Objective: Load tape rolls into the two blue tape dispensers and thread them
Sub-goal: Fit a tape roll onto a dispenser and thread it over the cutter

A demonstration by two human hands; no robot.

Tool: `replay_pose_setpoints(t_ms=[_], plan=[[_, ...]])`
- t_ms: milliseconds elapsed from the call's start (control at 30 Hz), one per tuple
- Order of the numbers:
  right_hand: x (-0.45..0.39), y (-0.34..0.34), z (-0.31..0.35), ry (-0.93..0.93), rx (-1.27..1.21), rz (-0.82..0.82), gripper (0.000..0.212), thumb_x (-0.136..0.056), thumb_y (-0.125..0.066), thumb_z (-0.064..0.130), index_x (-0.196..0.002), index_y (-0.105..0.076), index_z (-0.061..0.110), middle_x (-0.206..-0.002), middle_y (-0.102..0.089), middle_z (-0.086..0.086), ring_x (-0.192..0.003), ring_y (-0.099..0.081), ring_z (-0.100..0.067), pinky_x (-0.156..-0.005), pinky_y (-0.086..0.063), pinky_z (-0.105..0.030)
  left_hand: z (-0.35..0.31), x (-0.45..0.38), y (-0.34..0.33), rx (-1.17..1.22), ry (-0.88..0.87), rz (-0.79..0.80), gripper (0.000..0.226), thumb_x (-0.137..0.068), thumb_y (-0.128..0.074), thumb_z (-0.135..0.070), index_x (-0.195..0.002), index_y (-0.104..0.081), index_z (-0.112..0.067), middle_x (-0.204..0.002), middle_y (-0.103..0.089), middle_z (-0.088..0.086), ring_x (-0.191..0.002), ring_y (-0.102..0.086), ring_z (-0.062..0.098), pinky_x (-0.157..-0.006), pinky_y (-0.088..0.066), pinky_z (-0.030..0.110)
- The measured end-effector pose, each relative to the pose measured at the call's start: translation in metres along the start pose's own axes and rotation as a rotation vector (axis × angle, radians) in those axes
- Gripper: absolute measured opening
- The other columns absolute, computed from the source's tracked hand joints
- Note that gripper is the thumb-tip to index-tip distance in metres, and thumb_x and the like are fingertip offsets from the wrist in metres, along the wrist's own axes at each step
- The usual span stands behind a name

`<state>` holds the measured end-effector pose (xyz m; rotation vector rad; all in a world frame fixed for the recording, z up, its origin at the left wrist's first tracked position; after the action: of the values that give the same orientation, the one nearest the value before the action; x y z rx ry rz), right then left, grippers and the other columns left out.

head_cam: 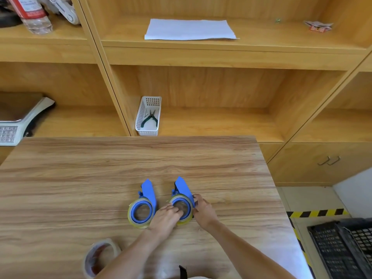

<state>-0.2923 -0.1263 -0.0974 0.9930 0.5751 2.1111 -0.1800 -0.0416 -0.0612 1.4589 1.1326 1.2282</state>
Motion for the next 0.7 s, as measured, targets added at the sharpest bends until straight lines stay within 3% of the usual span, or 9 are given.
replay_pose_setpoints(t_ms=[133,200,267,300,433,500,567,633,700], plan=[[0.001,-0.001,0.0,-0.011,0.011,0.017,0.051,-0.092,-0.048,0.009,-0.14,-0.038,0.022,-0.122,-0.061,-0.007,-0.105,-0.059,-0.025,-0.078,-0.043,-0.026,0.0,0.002,-0.001,-0.029,0.003,0.035,0.053,-0.012,-0.091,-0.018,-0.06,-0.07,-0.028,-0.054,-0.064,-0.013,-0.057,-0.067,0.005,-0.065,-0.056,0.015],[0.002,0.0,0.001,-0.018,0.012,0.018,0.051,-0.091,-0.049,0.01,-0.14,-0.038,0.022,-0.122,-0.06,-0.006,-0.104,-0.059,-0.025,-0.078,-0.044,-0.027,0.0,0.003,-0.004,-0.027,0.02,0.106,0.047,-0.036,-0.09,-0.011,-0.079,-0.074,-0.023,-0.073,-0.072,-0.007,-0.076,-0.072,0.012,-0.076,-0.057,0.021],[0.002,0.0,0.003,-0.028,0.018,0.046,0.051,-0.091,-0.049,0.011,-0.139,-0.037,0.023,-0.123,-0.059,-0.006,-0.103,-0.06,-0.025,-0.079,-0.046,-0.029,0.0,0.003,-0.006,0.01,0.034,0.181,0.044,-0.073,-0.069,0.004,-0.114,-0.065,-0.011,-0.11,-0.07,0.008,-0.11,-0.063,0.026,-0.095,-0.051,0.035],[0.001,0.0,0.004,-0.033,0.028,0.069,0.051,-0.091,-0.049,0.012,-0.139,-0.036,0.023,-0.123,-0.058,-0.007,-0.103,-0.06,-0.026,-0.08,-0.048,-0.031,0.0,0.001,-0.009,0.006,0.025,0.201,0.046,-0.081,-0.058,0.009,-0.125,-0.057,-0.007,-0.122,-0.063,0.013,-0.12,-0.055,0.03,-0.099,-0.048,0.04],[-0.005,0.006,0.008,-0.045,0.104,0.135,0.056,-0.09,-0.055,0.023,-0.142,-0.034,0.024,-0.129,-0.055,-0.003,-0.11,-0.06,-0.026,-0.09,-0.051,-0.041,0.002,0.002,0.001,0.087,0.008,0.257,0.043,-0.09,-0.058,-0.002,-0.132,-0.048,-0.007,-0.129,-0.054,0.012,-0.126,-0.046,0.027,-0.094,-0.048,0.043],[-0.005,0.012,0.014,-0.017,0.13,0.06,0.058,-0.09,-0.056,0.027,-0.143,-0.033,0.027,-0.137,-0.049,0.0,-0.121,-0.054,-0.027,-0.092,-0.049,-0.04,0.01,0.006,0.009,0.154,0.03,0.127,0.028,-0.096,-0.055,-0.027,-0.121,-0.054,-0.012,-0.123,-0.058,0.004,-0.122,-0.05,0.021,-0.09,-0.049,0.037],[-0.003,0.017,0.025,0.076,0.161,-0.084,0.055,-0.092,-0.055,0.026,-0.143,-0.035,0.026,-0.141,-0.047,0.002,-0.128,-0.047,-0.025,-0.098,-0.044,-0.039,0.028,0.014,0.013,0.19,0.074,-0.069,0.034,-0.096,-0.043,-0.046,-0.109,-0.06,-0.019,-0.112,-0.064,-0.005,-0.112,-0.056,0.015,-0.085,-0.05,0.031],[0.001,0.017,0.043,0.213,0.224,-0.213,0.049,-0.093,-0.052,0.021,-0.14,-0.041,0.025,-0.139,-0.05,0.003,-0.129,-0.044,-0.022,-0.104,-0.037,-0.036,0.055,0.024,0.014,0.246,0.185,-0.252,0.036,-0.094,-0.038,-0.05,-0.102,-0.063,-0.025,-0.102,-0.067,-0.011,-0.102,-0.06,0.013,-0.08,-0.052,0.029],[0.003,0.008,0.063,0.325,0.252,-0.253,0.046,-0.092,-0.05,0.017,-0.137,-0.046,0.026,-0.133,-0.055,0.005,-0.126,-0.046,-0.021,-0.106,-0.031,-0.034,0.089,0.038,0.013,0.374,0.394,-0.376,0.027,-0.095,-0.046,-0.046,-0.102,-0.063,-0.025,-0.1,-0.067,-0.009,-0.097,-0.062,0.017,-0.077,-0.053,0.034]])
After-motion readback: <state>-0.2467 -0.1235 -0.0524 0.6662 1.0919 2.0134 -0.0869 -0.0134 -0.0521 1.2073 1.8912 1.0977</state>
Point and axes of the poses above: each hand's wrist, its own x-axis away from the middle knuckle, its own y-axis out of the back of the hand, z = x × y, the point moved 5 cm from there along -x, towards the middle knuckle
